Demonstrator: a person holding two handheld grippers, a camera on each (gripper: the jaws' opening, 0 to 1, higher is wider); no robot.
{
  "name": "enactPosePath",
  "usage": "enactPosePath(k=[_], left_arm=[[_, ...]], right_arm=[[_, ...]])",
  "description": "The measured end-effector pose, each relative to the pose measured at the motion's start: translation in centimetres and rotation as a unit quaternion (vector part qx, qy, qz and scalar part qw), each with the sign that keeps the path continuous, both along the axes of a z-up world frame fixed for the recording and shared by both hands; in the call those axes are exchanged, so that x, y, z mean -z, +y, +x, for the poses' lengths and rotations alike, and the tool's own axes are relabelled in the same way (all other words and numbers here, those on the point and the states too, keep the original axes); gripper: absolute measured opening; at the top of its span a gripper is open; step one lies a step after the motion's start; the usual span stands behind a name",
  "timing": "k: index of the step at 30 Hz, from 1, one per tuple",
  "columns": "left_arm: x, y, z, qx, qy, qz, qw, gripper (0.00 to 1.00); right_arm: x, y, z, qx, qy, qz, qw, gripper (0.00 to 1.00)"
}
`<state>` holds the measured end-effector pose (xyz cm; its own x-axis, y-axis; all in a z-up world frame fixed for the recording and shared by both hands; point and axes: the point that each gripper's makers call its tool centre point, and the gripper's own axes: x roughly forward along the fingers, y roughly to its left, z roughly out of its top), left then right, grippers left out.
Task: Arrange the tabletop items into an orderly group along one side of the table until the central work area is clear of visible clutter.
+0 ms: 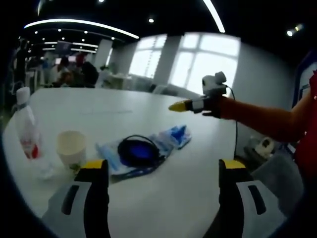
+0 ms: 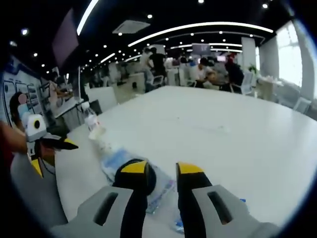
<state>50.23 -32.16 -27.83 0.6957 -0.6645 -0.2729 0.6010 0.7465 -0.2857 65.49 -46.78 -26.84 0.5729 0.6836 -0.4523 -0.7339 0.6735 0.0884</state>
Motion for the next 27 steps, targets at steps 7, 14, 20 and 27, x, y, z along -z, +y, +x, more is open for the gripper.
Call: enactPosePath(k=[7,14,20,27], left_arm=[[0.1,0.0,0.0,0.001,0.003,-0.001,1.0,0.89],[0.2,0.0,0.1,0.0,0.005,-0.002,1.0,0.88],[0.3,0.1,0.2,-0.003,0.008,-0.002,1.0,0.88],[0.5,0.0,0.2,-0.003,0.011,-0.002,0.9999,0.88]], right_arm=[[1.8,2.4,-0.5,-0.017,0.017,-0.004,0.9997,0.22],[3.9,4.1,-0.9,-0.026,0.041,-0.006,0.9988,0.22],[5.4,5.1,-1.0,-0.033,0.056,-0.012,0.9978,0.22],[7.3,5.4,-0.8,-0.031,0.076,-0.018,0.9964,0.23]])
